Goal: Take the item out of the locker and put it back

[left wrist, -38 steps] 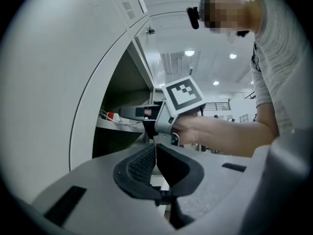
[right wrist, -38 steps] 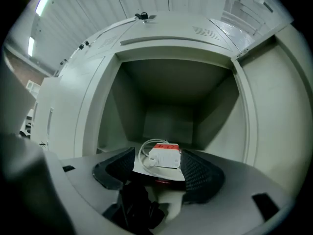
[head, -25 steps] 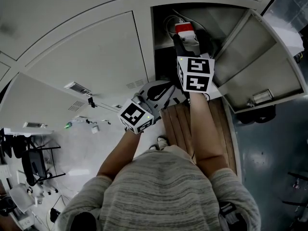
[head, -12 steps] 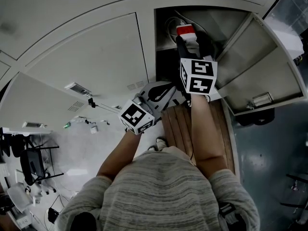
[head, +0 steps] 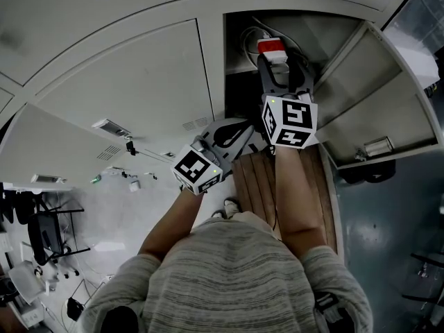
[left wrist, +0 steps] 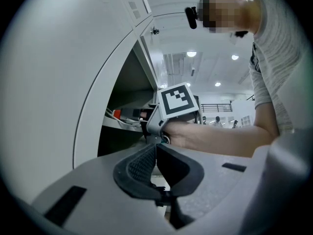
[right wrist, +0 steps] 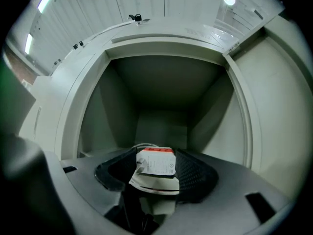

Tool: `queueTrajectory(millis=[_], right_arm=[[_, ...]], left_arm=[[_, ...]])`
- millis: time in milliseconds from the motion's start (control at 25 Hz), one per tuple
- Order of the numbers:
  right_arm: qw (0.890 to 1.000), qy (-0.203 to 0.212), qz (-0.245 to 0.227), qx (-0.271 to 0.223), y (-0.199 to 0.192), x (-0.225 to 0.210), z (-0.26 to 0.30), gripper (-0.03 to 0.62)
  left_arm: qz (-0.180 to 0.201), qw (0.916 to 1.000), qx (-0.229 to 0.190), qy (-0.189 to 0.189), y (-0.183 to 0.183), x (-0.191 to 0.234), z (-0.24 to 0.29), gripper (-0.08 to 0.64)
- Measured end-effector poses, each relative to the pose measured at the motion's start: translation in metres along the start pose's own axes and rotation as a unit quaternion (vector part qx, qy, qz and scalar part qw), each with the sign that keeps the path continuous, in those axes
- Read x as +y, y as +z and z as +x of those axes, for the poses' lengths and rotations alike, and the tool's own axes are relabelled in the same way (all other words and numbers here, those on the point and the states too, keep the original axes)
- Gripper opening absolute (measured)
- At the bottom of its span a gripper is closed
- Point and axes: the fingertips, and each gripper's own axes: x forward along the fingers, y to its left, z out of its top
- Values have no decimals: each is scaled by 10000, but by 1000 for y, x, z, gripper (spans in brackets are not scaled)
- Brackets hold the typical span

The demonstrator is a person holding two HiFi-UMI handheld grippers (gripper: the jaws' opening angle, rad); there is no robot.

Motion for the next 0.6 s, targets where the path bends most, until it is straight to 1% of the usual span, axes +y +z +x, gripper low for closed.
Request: queueTrajectory(millis=[120,280,400,600], right_arm=[[9999,4,2,-152,6,-2,-2,255],[9999,13,-113,-28,2,-3,0,253],[9997,31,-183,179,-1,-2,-1,253],[9972,155,-138,716,-7,-1,3,255]], left_arm=[[-7,10000,9,19,0,0,2,9],[13,10000,4,-6,-1,-1,5,9],[-18,10000,7,-8,-1,-1,7,9],[-31,10000,-2,-16,-2,-1,9,9]])
